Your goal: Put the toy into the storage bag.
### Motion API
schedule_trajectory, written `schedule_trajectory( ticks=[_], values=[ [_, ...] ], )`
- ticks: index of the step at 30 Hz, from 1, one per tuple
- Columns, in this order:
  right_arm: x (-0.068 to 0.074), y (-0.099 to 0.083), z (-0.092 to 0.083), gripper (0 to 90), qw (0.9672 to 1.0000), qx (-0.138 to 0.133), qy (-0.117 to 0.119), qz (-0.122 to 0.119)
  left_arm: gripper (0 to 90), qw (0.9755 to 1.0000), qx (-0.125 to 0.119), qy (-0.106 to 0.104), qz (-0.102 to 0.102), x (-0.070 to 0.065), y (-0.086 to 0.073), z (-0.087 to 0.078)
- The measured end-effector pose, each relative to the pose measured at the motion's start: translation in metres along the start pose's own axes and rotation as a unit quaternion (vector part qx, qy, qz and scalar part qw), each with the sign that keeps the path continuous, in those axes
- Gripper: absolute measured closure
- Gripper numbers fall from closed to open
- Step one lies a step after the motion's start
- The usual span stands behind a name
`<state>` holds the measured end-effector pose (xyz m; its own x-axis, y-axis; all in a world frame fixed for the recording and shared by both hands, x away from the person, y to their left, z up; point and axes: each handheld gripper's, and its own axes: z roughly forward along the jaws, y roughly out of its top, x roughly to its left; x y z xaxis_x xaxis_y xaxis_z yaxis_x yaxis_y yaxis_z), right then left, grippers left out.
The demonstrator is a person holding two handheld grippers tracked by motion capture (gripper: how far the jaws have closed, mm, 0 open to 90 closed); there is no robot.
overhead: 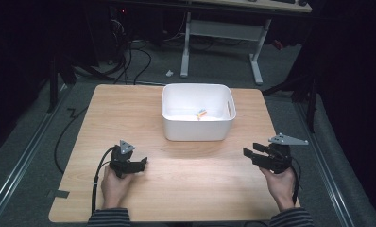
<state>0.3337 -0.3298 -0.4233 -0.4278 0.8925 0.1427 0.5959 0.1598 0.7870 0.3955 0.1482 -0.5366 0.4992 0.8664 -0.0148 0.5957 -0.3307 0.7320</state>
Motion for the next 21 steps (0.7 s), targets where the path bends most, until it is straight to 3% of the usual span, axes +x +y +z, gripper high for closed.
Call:
schedule_trajectory(
  ticks=[21],
  values=[
    [-0.009, -0.012, 0.040, 46.8, 0.9995, 0.028, -0.009, 0.008, 18.0, 1.0000, 0.000, 0.000, 0.000, 0.000, 0.000, 0.000]
  ],
)
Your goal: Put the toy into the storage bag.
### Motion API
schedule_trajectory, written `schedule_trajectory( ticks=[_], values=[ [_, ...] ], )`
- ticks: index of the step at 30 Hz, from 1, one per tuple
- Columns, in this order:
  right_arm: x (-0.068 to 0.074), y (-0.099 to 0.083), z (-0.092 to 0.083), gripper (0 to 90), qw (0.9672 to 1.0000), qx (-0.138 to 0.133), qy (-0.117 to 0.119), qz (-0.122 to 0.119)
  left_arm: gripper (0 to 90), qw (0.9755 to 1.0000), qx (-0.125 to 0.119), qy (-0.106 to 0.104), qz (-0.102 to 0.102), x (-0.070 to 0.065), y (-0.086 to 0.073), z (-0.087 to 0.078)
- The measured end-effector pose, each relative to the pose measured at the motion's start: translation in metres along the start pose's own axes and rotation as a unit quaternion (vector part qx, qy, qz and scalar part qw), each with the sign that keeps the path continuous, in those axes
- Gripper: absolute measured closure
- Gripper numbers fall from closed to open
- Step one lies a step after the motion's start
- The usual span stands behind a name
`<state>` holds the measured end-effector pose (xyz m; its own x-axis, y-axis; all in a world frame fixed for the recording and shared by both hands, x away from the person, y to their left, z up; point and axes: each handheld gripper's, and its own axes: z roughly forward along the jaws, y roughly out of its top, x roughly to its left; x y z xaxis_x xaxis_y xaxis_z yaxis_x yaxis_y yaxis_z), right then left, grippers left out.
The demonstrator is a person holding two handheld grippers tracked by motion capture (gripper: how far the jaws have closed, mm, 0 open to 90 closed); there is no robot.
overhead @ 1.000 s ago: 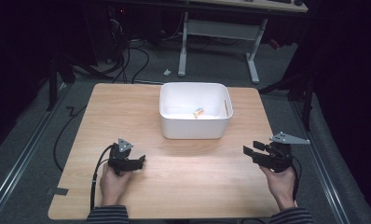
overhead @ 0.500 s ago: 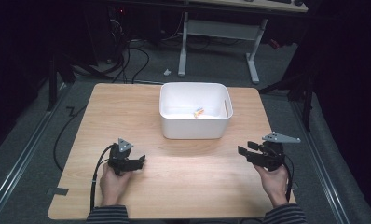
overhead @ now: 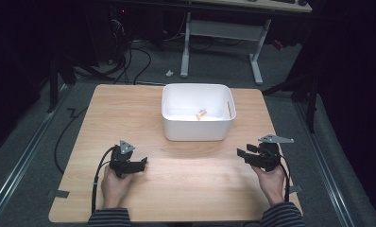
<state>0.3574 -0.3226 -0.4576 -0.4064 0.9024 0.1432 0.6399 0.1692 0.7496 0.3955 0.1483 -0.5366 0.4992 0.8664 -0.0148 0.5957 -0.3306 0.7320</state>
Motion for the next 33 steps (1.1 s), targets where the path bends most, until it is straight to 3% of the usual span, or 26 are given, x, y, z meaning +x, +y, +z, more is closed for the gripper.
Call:
schedule_trajectory(
  ticks=[10, 18, 33],
  values=[
    [-0.006, -0.008, 0.011, 46.4, 0.9998, 0.009, -0.013, 0.010, 18.0, 1.0000, 0.000, 0.000, 0.000, 0.000, 0.000, 0.000],
    [-0.005, -0.013, 0.027, 45.7, 0.9994, 0.022, -0.026, -0.004, 18.1, 1.0000, 0.000, 0.000, 0.000, 0.000, 0.000, 0.000],
    [-0.009, -0.024, 0.048, 44.9, 0.9981, 0.042, -0.044, 0.000, 18.1, 1.0000, 0.000, 0.000, 0.000, 0.000, 0.000, 0.000]
  ],
)
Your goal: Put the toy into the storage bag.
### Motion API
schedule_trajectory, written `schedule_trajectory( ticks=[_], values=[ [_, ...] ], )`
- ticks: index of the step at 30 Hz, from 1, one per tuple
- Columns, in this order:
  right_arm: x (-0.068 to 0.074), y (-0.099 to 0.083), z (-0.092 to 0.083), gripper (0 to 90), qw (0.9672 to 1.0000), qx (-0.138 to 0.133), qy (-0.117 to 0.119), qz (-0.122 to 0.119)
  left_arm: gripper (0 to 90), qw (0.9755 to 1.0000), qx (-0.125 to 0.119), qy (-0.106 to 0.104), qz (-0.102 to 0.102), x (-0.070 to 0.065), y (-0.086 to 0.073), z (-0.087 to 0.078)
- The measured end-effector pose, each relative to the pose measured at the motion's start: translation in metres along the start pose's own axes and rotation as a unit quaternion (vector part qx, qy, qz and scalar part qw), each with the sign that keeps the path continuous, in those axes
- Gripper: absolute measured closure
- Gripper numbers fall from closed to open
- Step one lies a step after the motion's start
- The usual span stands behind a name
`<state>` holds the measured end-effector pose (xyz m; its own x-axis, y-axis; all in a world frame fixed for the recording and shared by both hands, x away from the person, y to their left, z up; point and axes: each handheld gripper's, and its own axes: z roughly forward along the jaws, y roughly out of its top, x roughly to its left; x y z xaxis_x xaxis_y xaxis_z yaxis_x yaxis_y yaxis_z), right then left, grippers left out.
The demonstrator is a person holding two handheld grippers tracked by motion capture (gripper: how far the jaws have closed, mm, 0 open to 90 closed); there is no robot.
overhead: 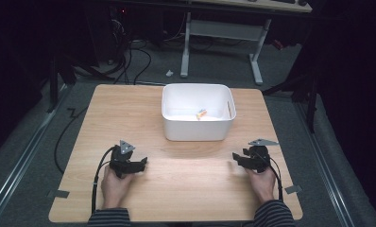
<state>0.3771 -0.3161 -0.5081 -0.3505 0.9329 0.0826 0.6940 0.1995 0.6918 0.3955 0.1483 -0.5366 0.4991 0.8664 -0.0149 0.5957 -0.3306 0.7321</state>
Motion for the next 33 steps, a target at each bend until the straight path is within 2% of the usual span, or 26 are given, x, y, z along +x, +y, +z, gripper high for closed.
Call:
schedule_trajectory(
  ticks=[24, 27, 28, 33],
  values=[
    [0.005, -0.004, 0.019, 41.3, 0.9998, 0.000, -0.015, -0.015, 18.1, 1.0000, 0.000, 0.000, 0.000, 0.000, 0.000, 0.000],
    [0.005, -0.005, 0.021, 39.4, 0.9996, -0.006, -0.019, -0.021, 18.1, 1.0000, 0.000, 0.000, 0.000, 0.000, 0.000, 0.000],
    [0.007, -0.007, 0.023, 35.7, 0.9984, -0.015, -0.030, -0.044, 18.1, 1.0000, 0.000, 0.000, 0.000, 0.000, 0.000, 0.000],
    [0.006, -0.008, 0.024, 34.1, 0.9985, -0.020, -0.026, -0.045, 18.1, 1.0000, 0.000, 0.000, 0.000, 0.000, 0.000, 0.000]
  ],
)
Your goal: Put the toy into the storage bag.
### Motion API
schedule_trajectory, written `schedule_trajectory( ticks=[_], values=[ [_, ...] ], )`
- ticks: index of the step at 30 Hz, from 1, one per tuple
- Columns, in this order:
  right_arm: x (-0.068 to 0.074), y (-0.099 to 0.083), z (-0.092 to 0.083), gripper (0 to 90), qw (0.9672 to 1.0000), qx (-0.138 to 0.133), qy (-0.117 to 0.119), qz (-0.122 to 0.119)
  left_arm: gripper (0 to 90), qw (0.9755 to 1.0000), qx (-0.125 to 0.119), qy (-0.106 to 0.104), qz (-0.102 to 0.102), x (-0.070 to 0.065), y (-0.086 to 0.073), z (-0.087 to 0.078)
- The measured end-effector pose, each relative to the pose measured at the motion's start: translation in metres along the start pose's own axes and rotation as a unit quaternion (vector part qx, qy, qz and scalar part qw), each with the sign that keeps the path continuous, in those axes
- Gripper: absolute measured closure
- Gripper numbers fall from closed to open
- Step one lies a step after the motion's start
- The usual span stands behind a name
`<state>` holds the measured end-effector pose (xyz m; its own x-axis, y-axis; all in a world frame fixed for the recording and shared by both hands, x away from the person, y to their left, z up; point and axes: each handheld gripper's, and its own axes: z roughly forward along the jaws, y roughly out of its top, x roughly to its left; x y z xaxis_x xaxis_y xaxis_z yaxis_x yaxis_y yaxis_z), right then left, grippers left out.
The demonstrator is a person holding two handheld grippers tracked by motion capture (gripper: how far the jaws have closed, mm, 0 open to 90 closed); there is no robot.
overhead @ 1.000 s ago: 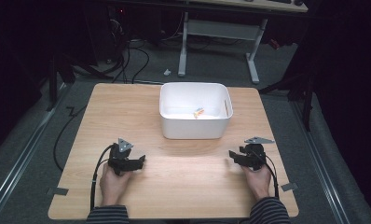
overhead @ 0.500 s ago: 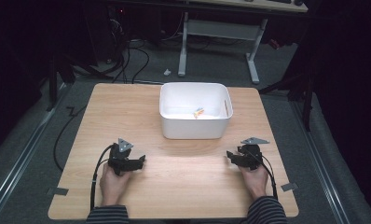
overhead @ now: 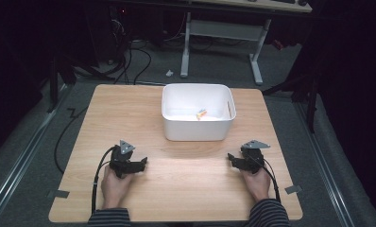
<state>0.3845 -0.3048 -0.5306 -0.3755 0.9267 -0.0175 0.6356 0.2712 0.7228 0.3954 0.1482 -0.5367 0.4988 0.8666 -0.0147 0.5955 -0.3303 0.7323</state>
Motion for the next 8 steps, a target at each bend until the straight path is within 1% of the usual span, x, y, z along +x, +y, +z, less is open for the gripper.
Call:
schedule_trajectory(
  ticks=[8],
  values=[
    [-0.0001, 0.0001, 0.0002, 32.4, 1.0000, 0.001, -0.002, 0.002, 18.1, 1.0000, 0.000, 0.000, 0.000, 0.0000, 0.0000, 0.0000]
  ],
)
